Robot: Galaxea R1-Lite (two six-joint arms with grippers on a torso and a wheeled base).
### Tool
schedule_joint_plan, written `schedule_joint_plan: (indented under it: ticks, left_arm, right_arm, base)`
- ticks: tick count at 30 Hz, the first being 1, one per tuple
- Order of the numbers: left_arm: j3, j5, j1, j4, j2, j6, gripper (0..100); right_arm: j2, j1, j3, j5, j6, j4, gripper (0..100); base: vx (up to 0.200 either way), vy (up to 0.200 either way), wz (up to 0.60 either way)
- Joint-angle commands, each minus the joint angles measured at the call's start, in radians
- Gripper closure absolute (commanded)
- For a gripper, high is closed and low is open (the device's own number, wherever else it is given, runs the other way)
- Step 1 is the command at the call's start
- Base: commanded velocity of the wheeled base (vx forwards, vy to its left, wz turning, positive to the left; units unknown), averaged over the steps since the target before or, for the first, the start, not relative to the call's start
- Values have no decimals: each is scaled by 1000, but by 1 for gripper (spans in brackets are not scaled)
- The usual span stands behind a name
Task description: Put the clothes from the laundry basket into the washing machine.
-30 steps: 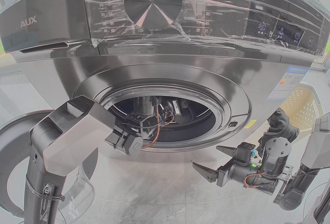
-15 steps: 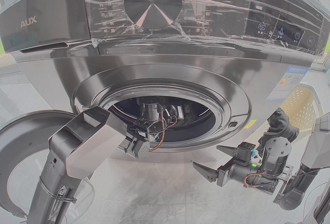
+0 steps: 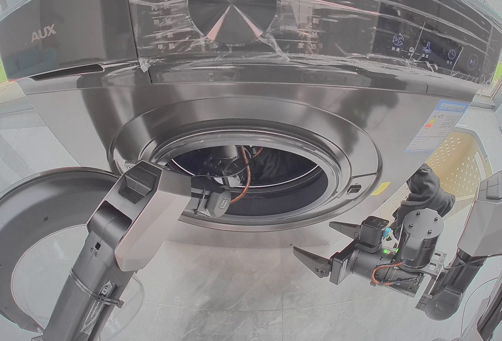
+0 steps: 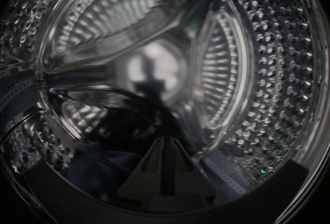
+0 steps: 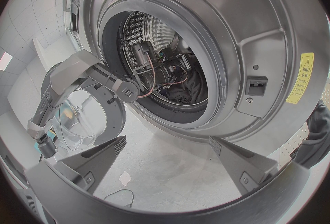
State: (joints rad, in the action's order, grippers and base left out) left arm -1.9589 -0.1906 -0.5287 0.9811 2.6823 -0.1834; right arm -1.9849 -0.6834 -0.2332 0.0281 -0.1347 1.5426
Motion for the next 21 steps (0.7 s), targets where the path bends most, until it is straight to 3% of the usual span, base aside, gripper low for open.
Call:
schedule_joint_plan:
  ticks: [1,7,8,12,15,21]
  left_arm:
    - [-41,-12,23,-7,48,1,100]
    - [-41,-24,24,-15,24,1,100]
    - [-37,-24,18,-15,7,-1,0]
    - [86,-24,-4,-5,-75,1,0]
    - [356,-9,-43,-1,-223,10,0]
    - [655,-7,-79,33,-360,76,0]
  right_arm:
    - [-2,1,0,1,0,1,0]
    - [0,1,0,1,0,1,0]
    - [-2,1,0,1,0,1,0]
    - [-2,4,0,3,0,1,0]
    - [0,5,0,1,1,1,0]
    - [5,10,0,1,1,1,0]
  base:
    - [0,0,0]
    - [0,0,0]
    - [0,0,0]
    - [0,0,0]
    - [0,0,0]
    - [0,0,0]
